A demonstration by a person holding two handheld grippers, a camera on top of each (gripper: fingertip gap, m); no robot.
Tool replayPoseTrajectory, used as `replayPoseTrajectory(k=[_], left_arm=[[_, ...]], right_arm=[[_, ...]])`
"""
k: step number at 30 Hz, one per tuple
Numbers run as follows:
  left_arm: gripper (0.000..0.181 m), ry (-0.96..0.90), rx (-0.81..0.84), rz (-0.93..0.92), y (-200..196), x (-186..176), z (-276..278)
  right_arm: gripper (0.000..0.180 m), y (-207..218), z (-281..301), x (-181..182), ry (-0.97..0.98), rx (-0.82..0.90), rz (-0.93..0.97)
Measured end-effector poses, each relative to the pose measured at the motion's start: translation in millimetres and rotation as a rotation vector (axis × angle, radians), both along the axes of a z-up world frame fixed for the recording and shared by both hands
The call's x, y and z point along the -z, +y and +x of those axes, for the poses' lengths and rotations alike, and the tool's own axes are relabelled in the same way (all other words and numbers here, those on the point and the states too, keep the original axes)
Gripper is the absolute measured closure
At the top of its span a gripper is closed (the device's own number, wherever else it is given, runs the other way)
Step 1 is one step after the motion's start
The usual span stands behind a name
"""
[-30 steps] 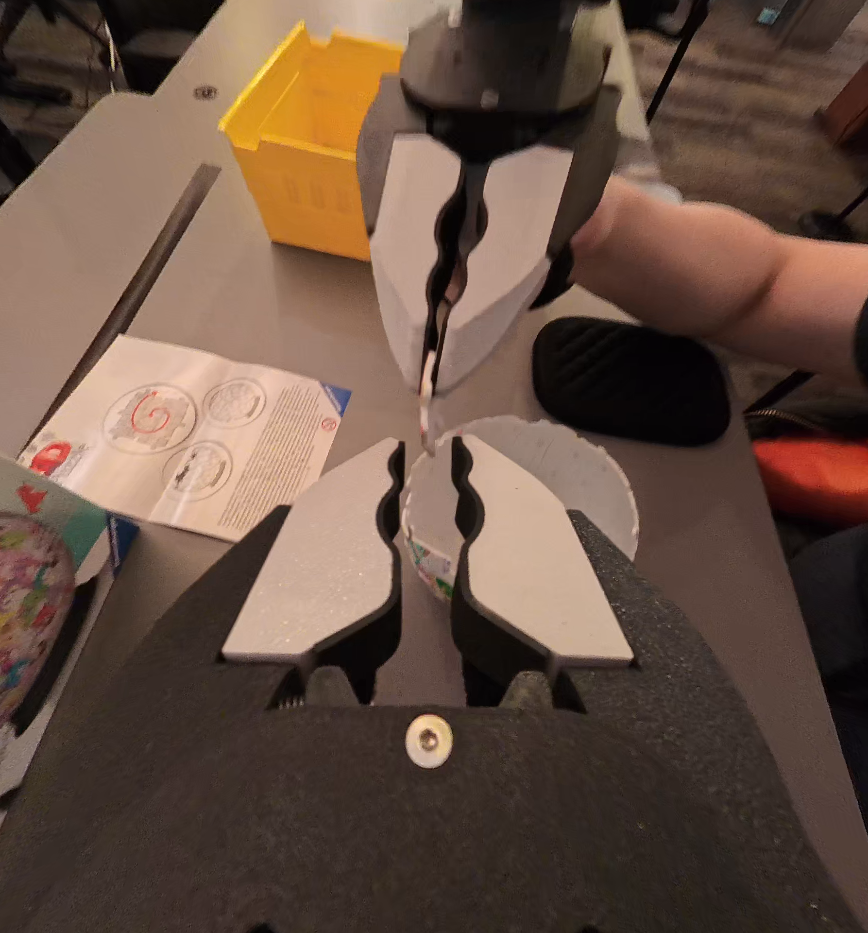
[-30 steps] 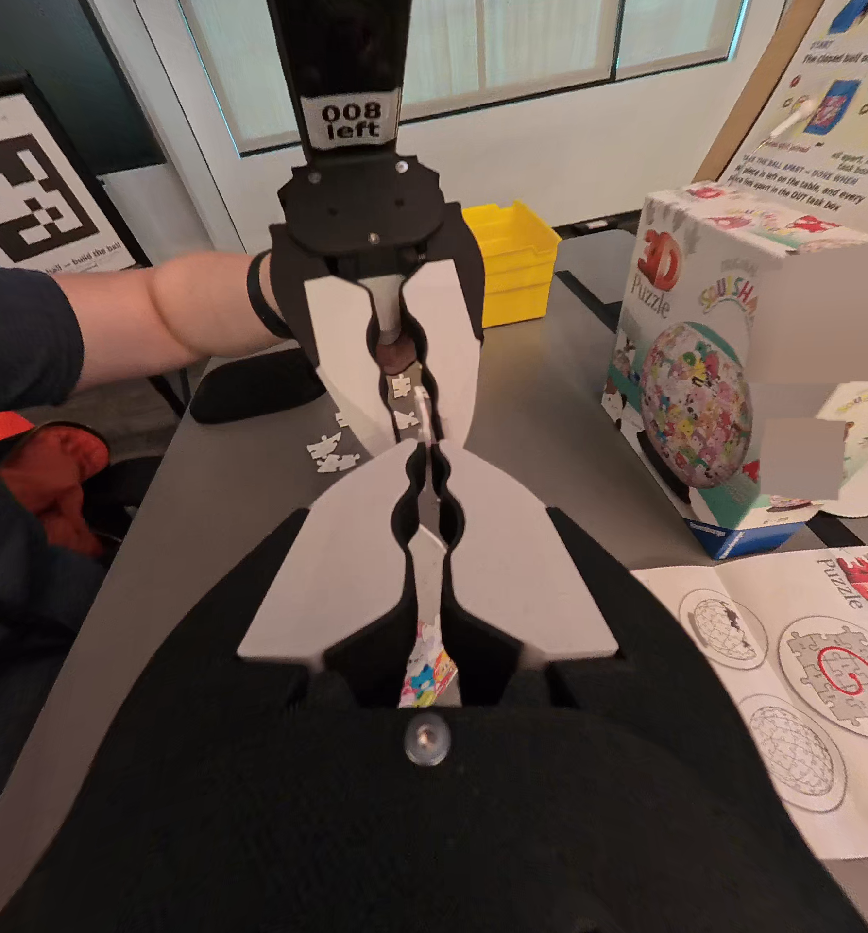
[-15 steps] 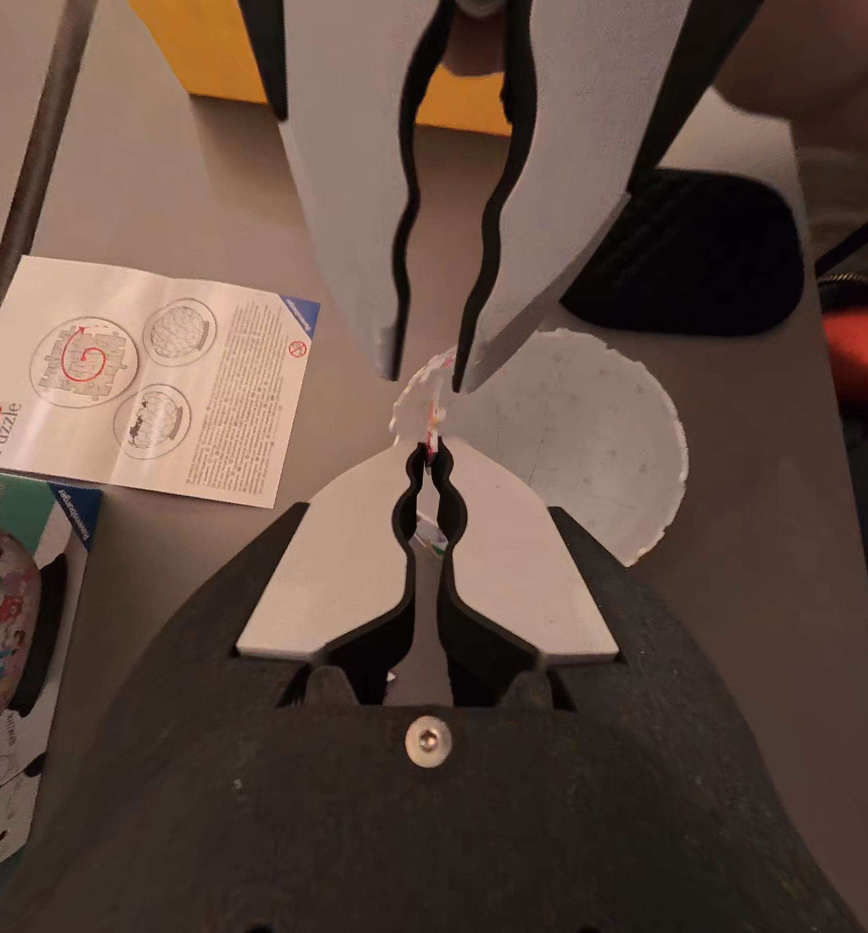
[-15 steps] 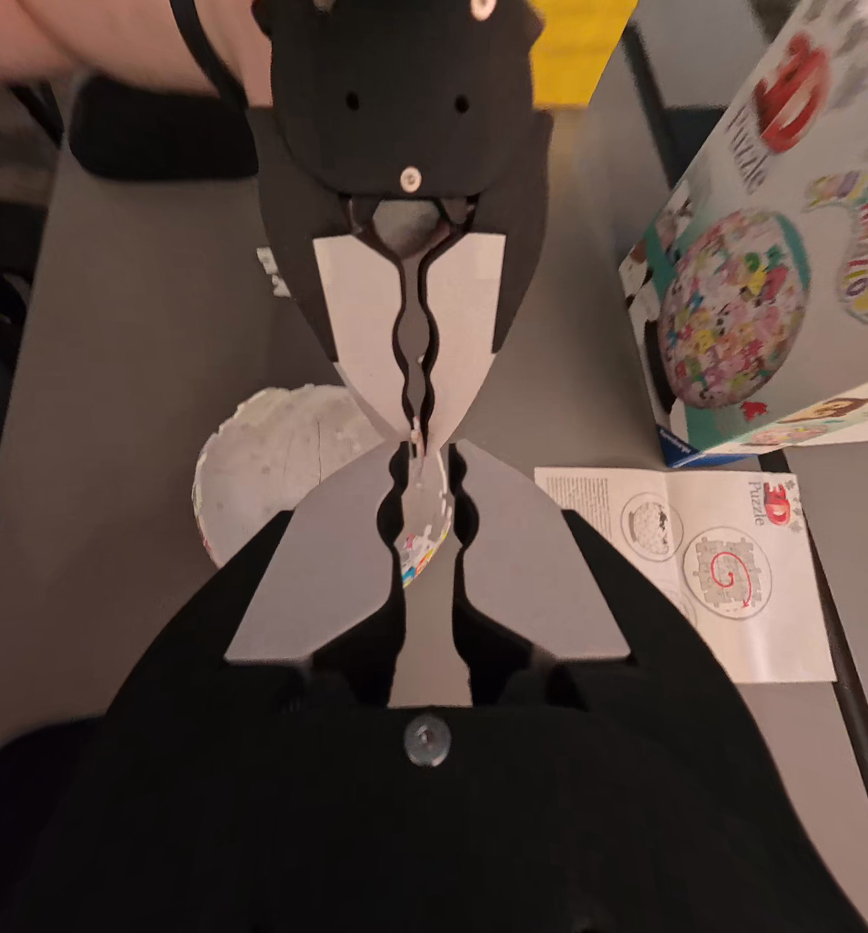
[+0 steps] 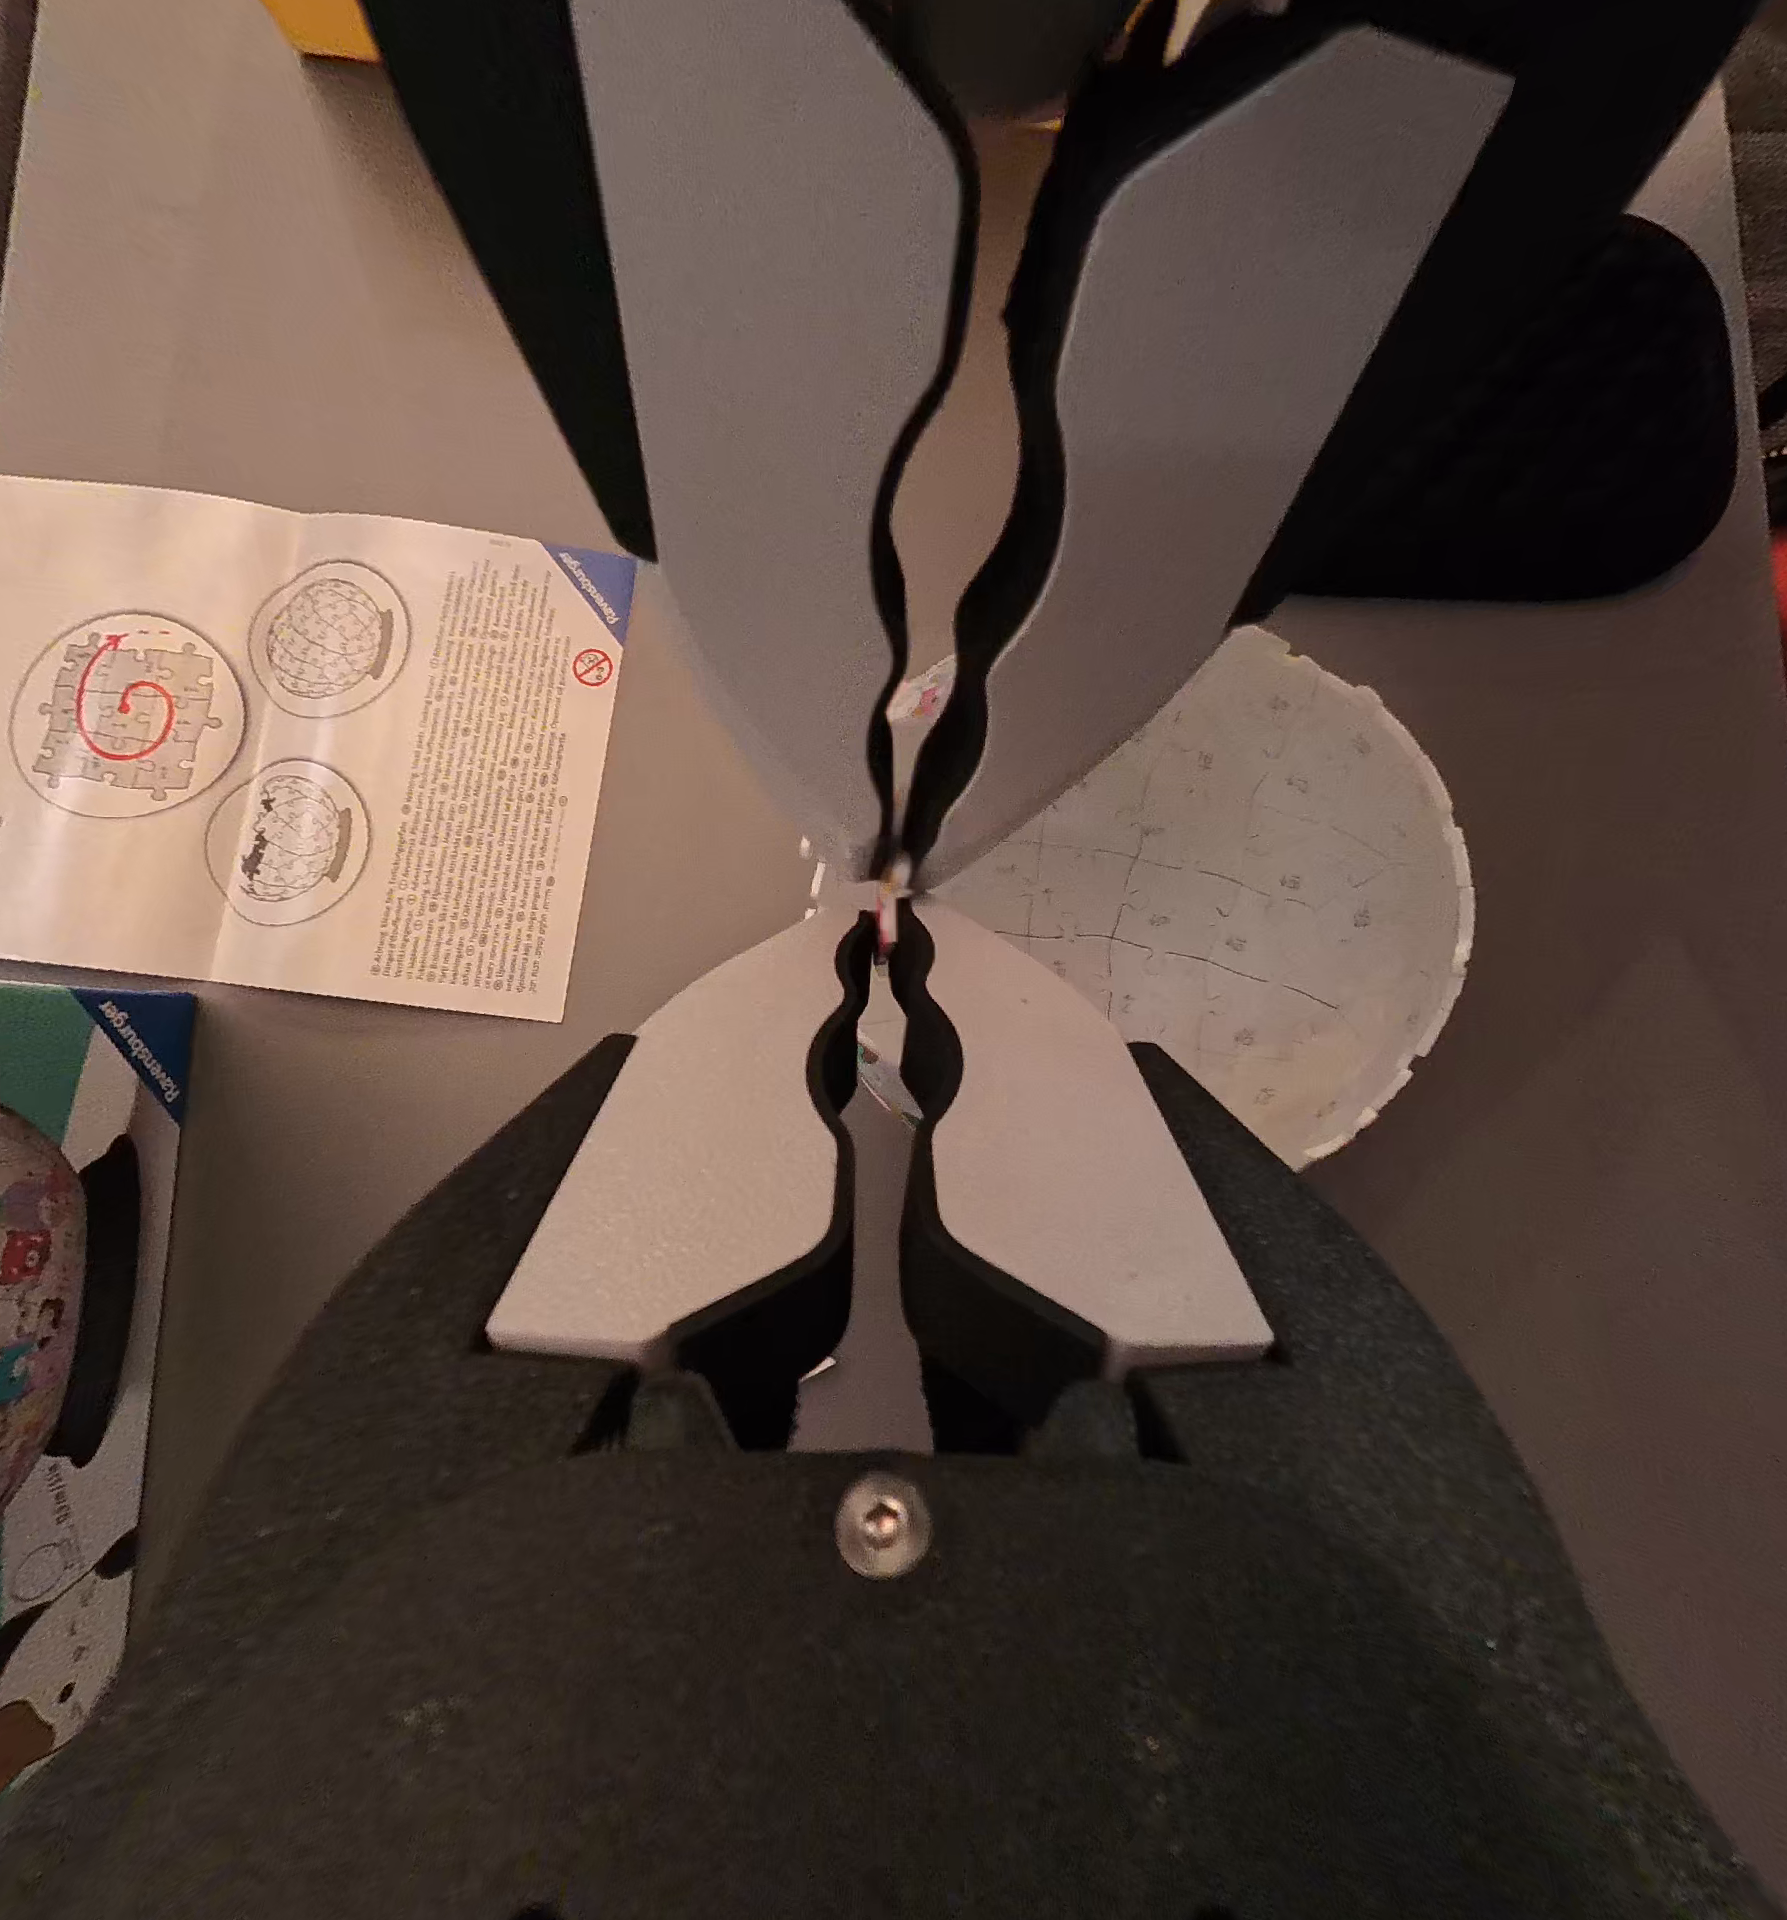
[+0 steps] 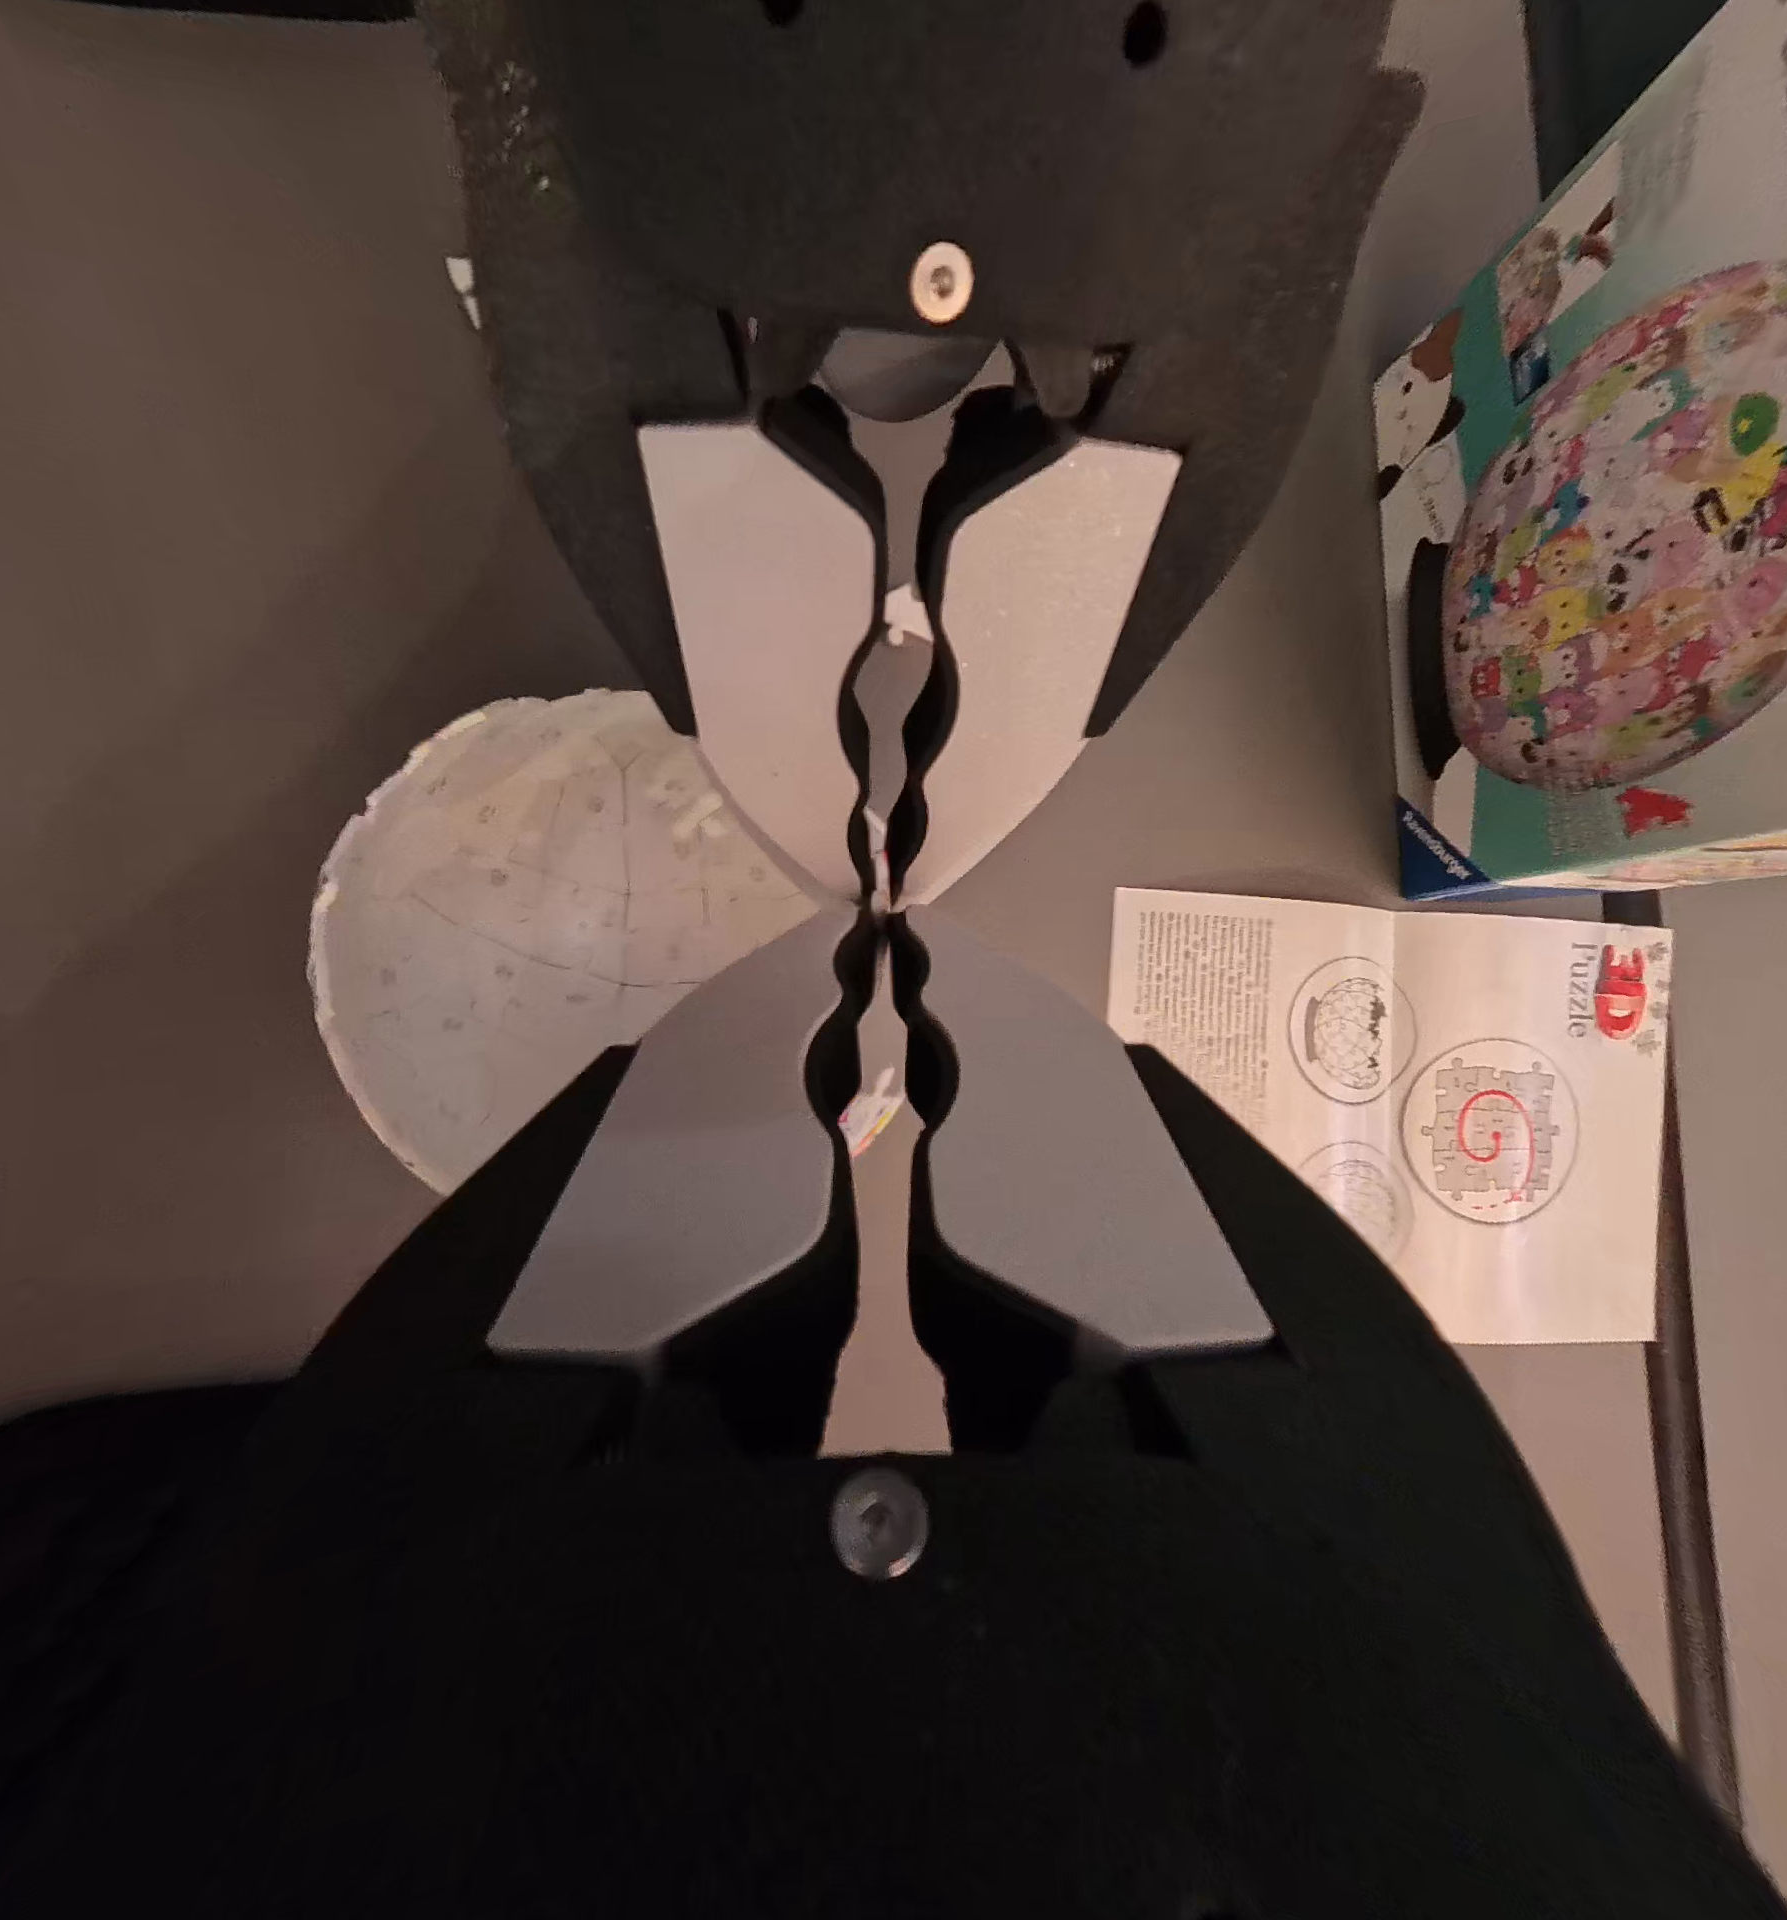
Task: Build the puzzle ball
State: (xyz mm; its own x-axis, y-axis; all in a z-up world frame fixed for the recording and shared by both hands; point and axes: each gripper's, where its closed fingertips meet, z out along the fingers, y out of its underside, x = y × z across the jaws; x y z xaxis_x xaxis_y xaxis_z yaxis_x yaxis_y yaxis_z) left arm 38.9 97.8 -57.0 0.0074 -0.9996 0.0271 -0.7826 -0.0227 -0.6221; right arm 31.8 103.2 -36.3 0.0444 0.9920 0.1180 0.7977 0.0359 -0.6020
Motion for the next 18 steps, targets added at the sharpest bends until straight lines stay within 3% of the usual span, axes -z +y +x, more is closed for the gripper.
replayPoseTrajectory(k=[3,5,8,18], left_arm=[[0.175,-0.045,-0.006,-0.011,-0.8,-3.5,1.1],[0.152,-0.096,-0.043,0.005,4.7,-9.5,-1.6],[0.135,-0.201,-0.093,0.001,12.4,-17.3,-11.3],[0.138,-0.299,-0.107,-0.142,26.6,-9.0,-18.9]], right_arm=[[0.177,0.7,1.2,-2.2,0.033,0.022,0.006],[0.177,5.1,6.3,0.4,0.061,0.064,-0.021],[0.177,7.7,10.3,10.5,0.079,0.098,-0.092],[0.176,15.4,2.9,26.4,-0.092,0.006,-0.072]])
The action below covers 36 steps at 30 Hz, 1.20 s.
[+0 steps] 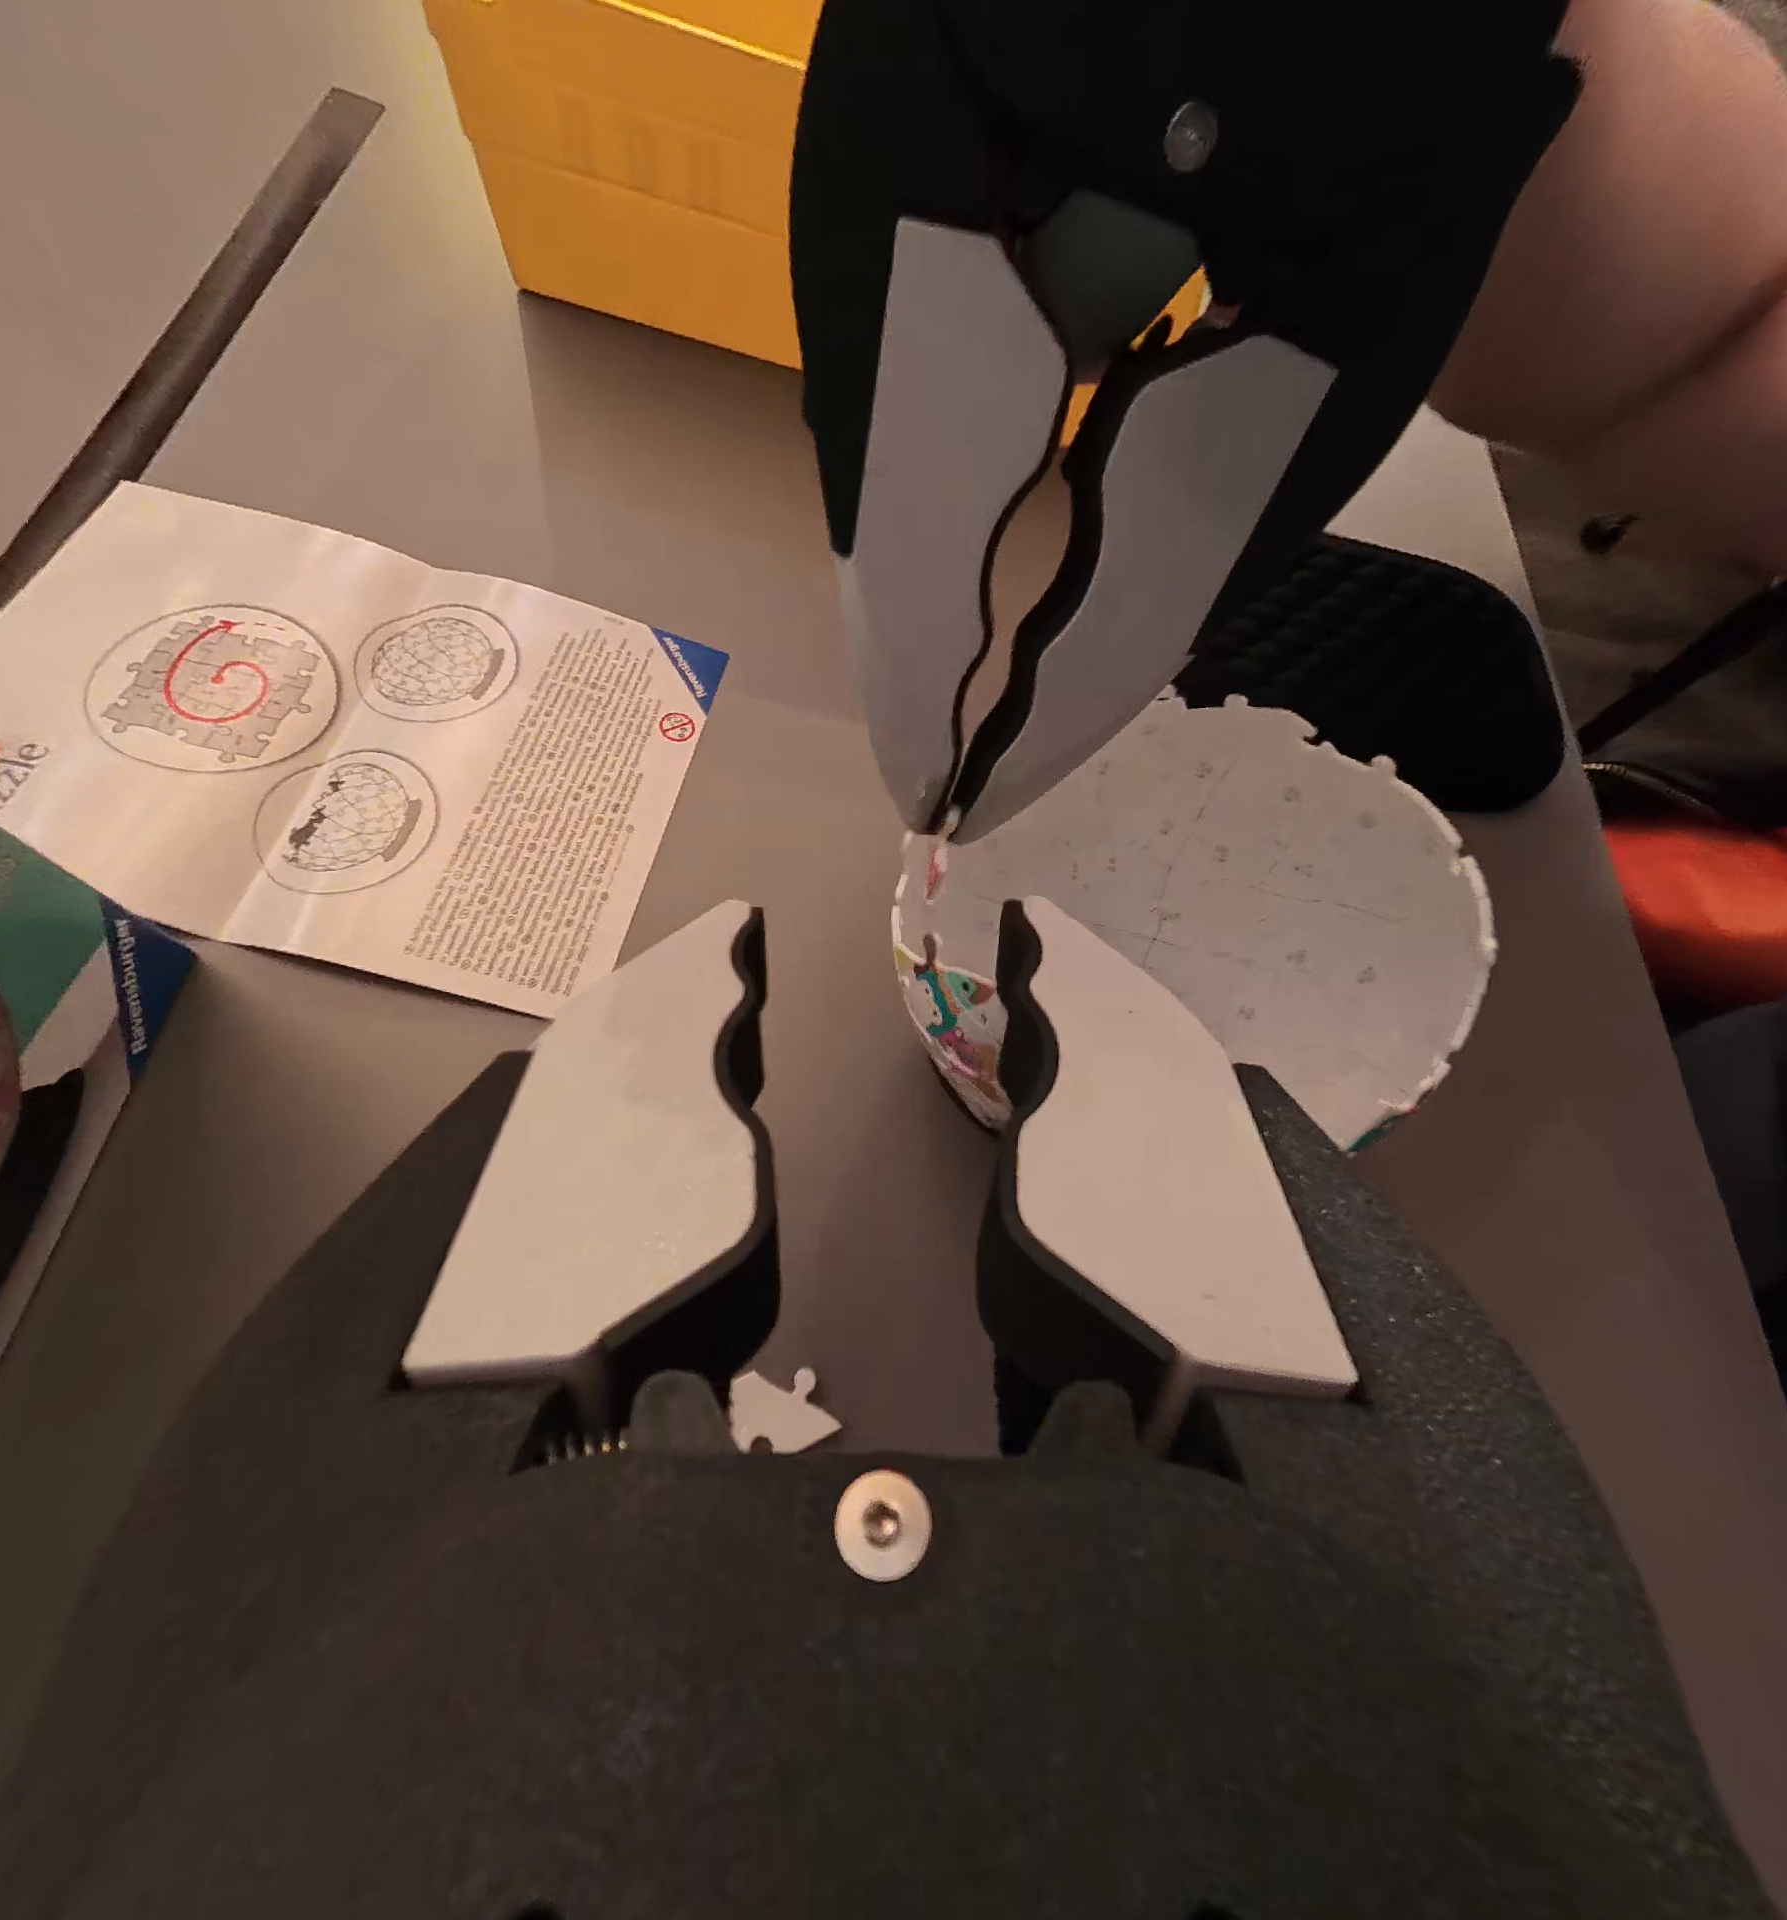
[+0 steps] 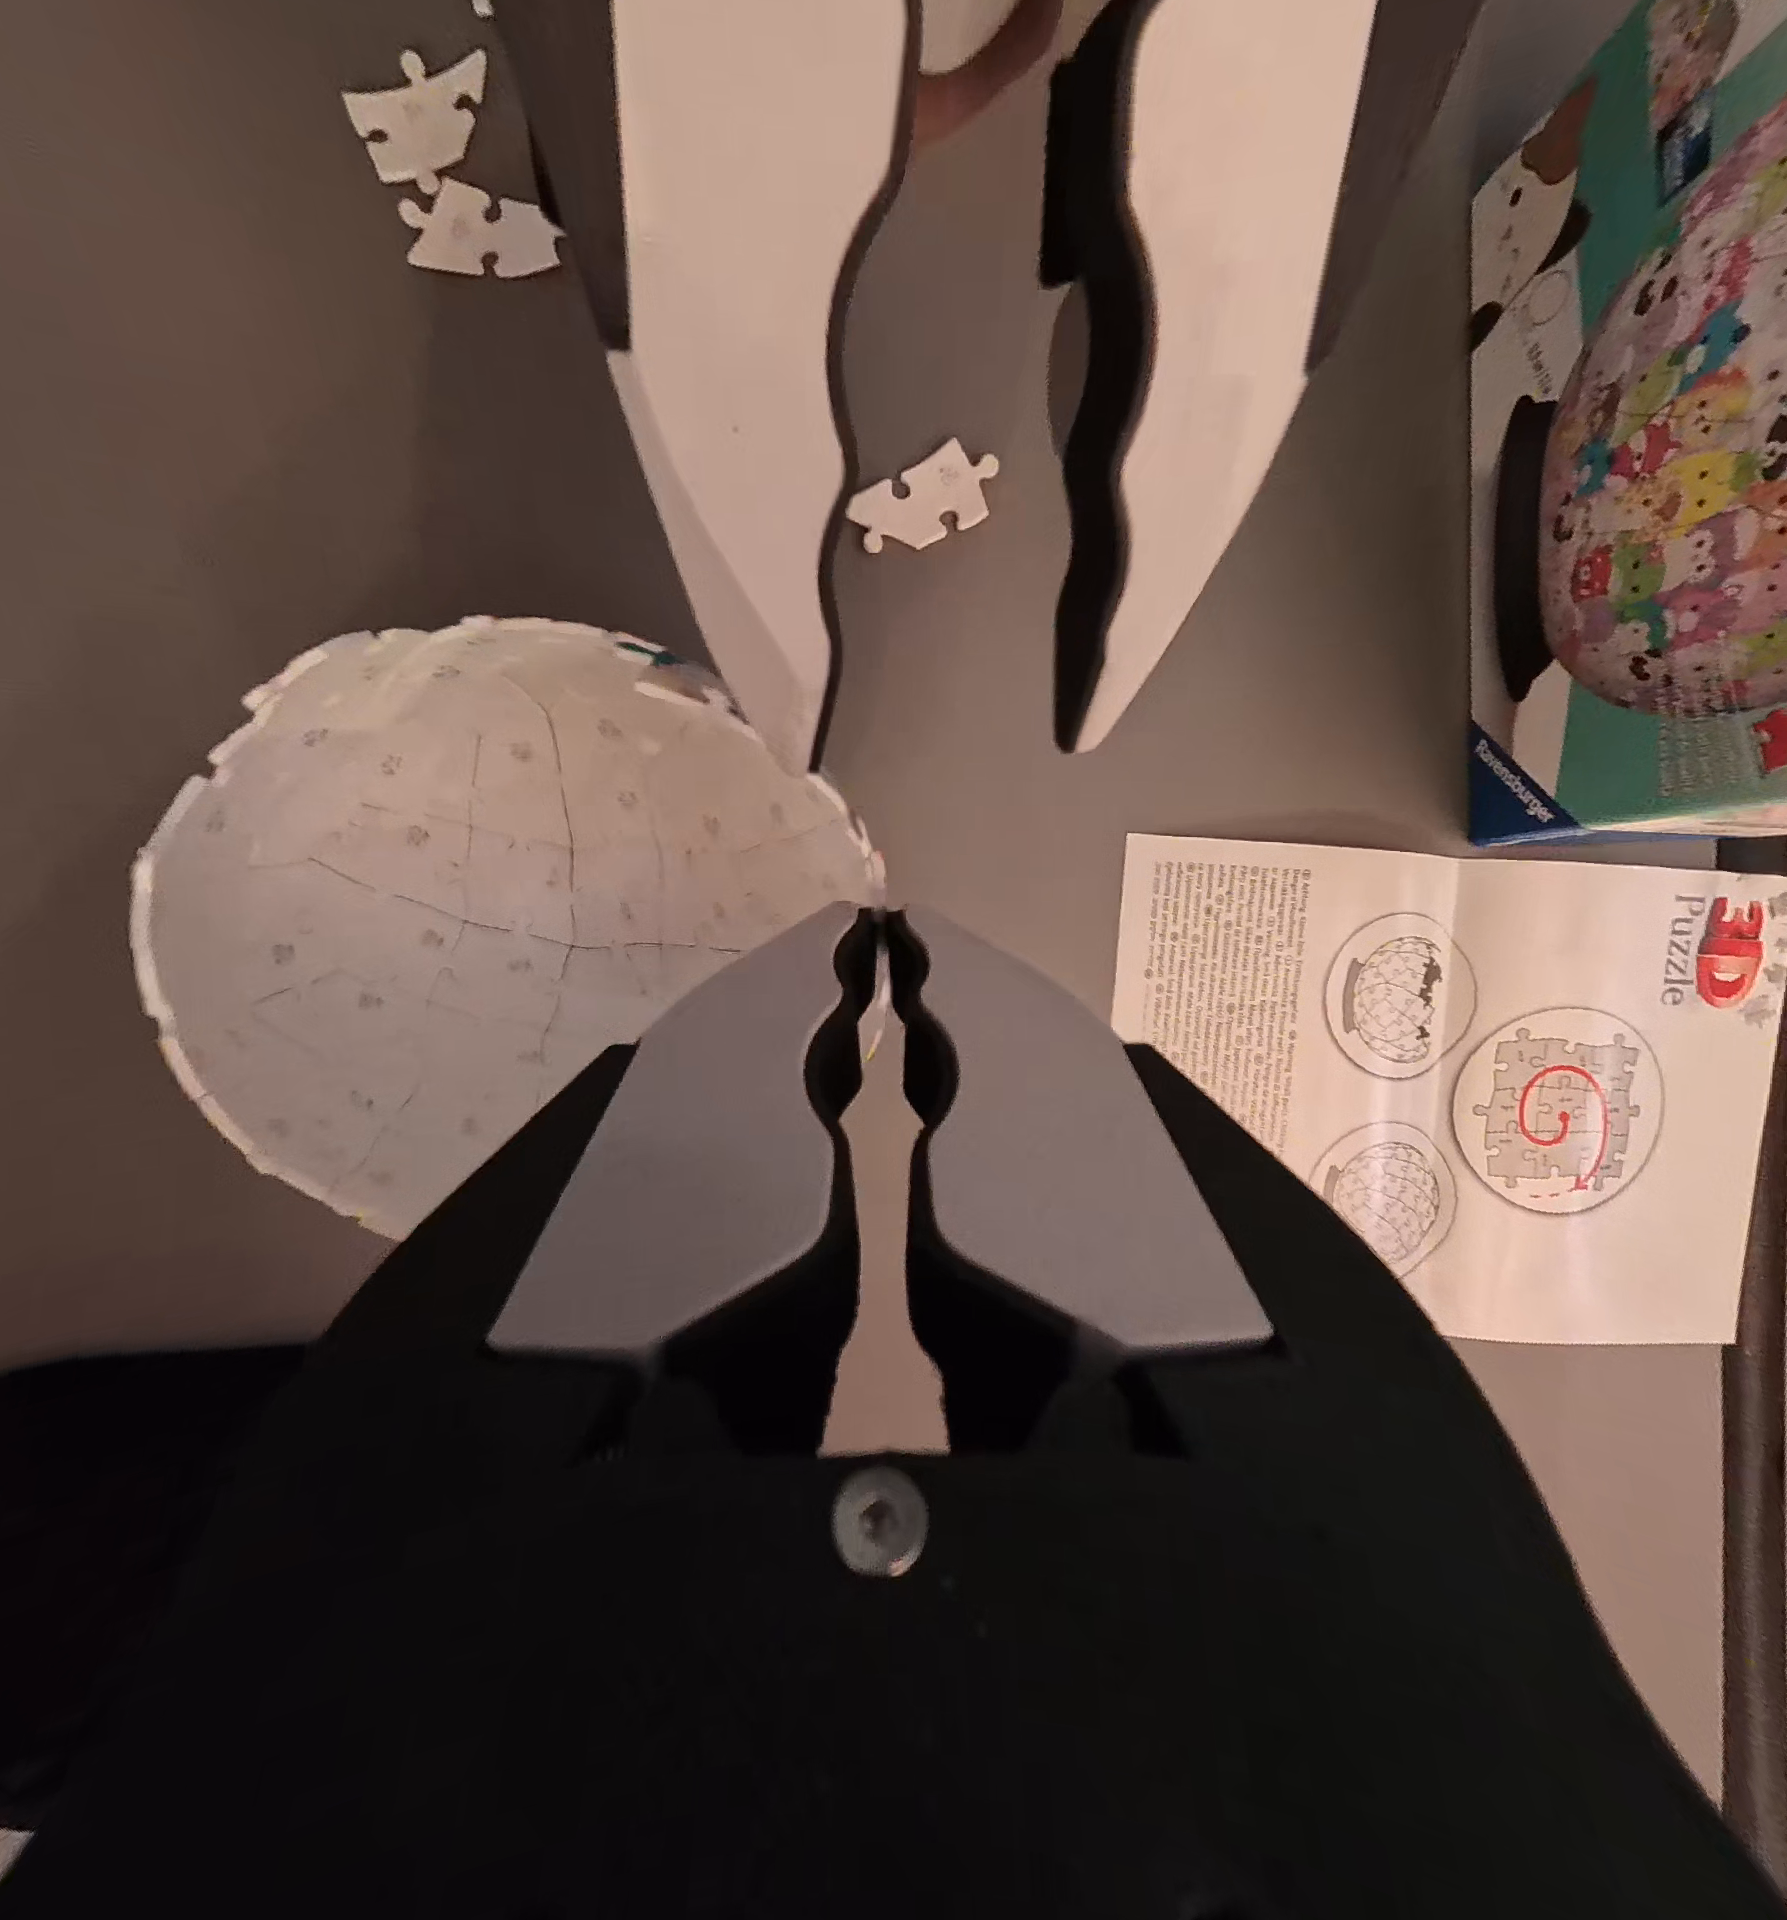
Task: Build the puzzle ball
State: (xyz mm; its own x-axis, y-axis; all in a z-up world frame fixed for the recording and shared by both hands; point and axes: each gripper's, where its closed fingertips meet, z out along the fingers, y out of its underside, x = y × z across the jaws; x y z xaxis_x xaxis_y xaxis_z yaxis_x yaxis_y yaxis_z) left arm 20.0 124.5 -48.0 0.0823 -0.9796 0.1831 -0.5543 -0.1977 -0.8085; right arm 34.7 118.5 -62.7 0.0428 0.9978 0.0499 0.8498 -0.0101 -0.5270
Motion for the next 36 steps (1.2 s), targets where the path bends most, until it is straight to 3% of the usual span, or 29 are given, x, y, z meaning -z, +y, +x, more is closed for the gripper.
replayPoseTrajectory(k=[21,36], left_arm=[[0.161,0.161,0.033,0.015,-4.3,28.5,24.1],[0.145,0.221,0.061,-0.006,-4.9,28.0,24.5]], right_arm=[[0.177,4.4,3.6,12.3,0.094,0.1,-0.051],[0.176,0.8,5.2,15.7,0.092,0.11,-0.115]])
